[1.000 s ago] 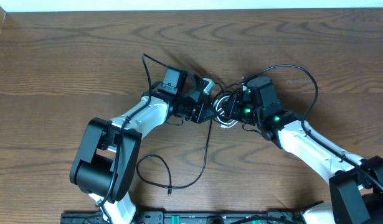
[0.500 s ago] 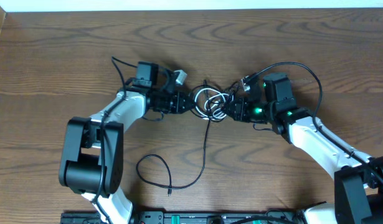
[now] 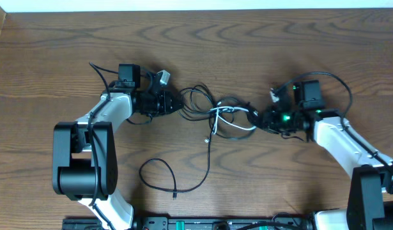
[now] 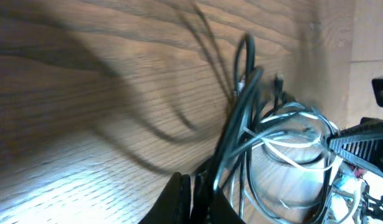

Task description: Untangle cables

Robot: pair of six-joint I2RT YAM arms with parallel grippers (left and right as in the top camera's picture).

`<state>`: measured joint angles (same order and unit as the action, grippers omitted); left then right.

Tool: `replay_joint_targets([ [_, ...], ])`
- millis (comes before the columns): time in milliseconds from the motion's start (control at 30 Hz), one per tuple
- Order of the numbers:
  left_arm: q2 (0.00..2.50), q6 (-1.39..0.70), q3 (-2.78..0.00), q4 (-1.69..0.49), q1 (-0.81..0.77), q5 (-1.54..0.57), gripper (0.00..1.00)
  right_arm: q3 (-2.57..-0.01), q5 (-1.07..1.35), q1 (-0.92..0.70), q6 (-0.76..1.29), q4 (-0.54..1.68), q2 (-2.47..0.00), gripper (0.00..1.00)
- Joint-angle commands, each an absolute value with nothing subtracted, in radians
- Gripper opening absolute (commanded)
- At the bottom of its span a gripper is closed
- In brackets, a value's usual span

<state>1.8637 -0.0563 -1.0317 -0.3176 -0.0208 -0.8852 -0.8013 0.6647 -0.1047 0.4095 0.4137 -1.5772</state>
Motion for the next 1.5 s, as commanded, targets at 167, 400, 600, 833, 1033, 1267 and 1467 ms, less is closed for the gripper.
replay_joint_targets([
  [167,1.867,-0.138,-1.034,-0.337,0.005,-0.761,0.08,-0.802,0.349,0.05,0.324,0.608,-1.582,0.01],
  [400,1.867,-0.136,-1.034,-0.336,0.004,-0.791,0.08,-0.822,0.446,0.121,0.323,0.669,-1.581,0.04],
  [600,1.867,-0.054,-1.034,-0.324,0.004,-0.913,0.08,-0.878,0.549,0.119,0.229,0.745,-1.57,0.34],
  [833,1.867,0.008,-1.034,-0.308,0.0,-1.037,0.08,-1.008,0.664,0.088,0.11,0.916,-1.508,0.36],
  [1033,1.867,0.008,-1.034,-0.301,-0.017,-1.037,0.08,-1.02,0.696,0.015,0.092,0.916,-1.464,0.49],
  [1267,1.867,0.008,-1.034,-0.286,-0.057,-1.036,0.08,-0.986,0.698,-0.126,0.197,0.825,-1.466,0.6],
  [1467,1.867,0.008,-1.034,-0.286,-0.069,-1.037,0.08,-0.892,0.648,-0.232,0.393,0.613,-1.466,0.5],
])
